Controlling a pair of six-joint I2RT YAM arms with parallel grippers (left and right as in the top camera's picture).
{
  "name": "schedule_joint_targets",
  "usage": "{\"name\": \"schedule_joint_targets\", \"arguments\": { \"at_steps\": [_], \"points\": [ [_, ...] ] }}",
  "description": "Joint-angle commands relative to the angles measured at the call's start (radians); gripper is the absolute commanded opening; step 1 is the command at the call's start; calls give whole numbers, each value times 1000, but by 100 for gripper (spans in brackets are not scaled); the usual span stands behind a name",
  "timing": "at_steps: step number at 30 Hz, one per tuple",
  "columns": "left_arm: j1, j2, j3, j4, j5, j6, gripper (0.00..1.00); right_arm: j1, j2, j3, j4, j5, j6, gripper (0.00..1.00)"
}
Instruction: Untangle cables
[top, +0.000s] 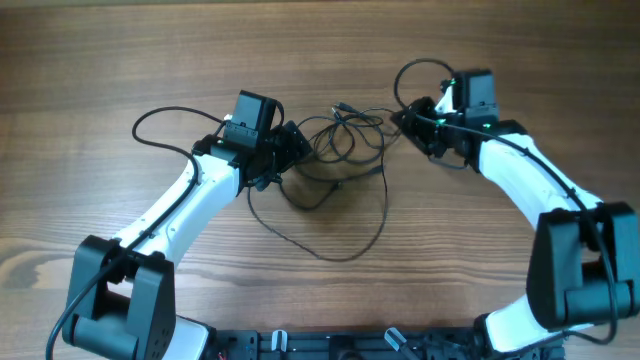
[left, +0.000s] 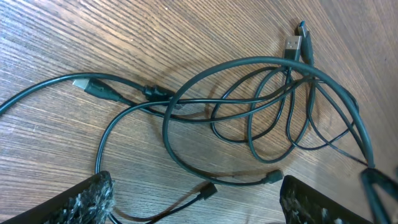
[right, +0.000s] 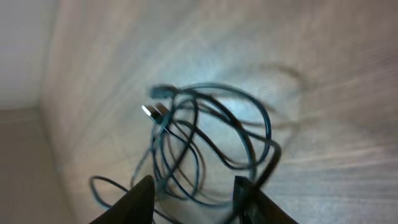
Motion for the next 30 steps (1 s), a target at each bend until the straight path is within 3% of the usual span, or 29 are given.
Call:
{"name": "schedule_joint_targets", "arguments": {
  "at_steps": [1,4,5,7,10,12,15,19,24,30],
  "points": [
    [4,8,-4,-1,-17,13,88,-40,-50,2,9,-9,-106,43],
    [3,8,-4,-1,-17,13,87,-45,-49,1,-100,52,-207,43],
    [3,8,-4,-1,-17,13,88,-45,-48,1,-126,82,-214,38],
    [4,8,-4,-1,-17,13,87,-45,-48,1,-137,92,-230,32],
    [3,8,-4,-1,-17,13,87,-43,-48,1,-135,70,-253,31],
    [3,8,-4,-1,-17,13,88,-43,-48,1,-134,53,-255,24],
    [3,8,-4,-1,-17,13,87,-43,-48,1,-177,55,-280,5],
    [3,8,-4,-1,-17,13,88,-38,-48,-2,-216,50,-314,4],
    [3,8,-4,21,-16,13,88,-7,-68,10,-281,-99,-561,5],
    [3,8,-4,34,-16,13,88,0,-232,201,-627,-111,-814,5]
  ]
}}
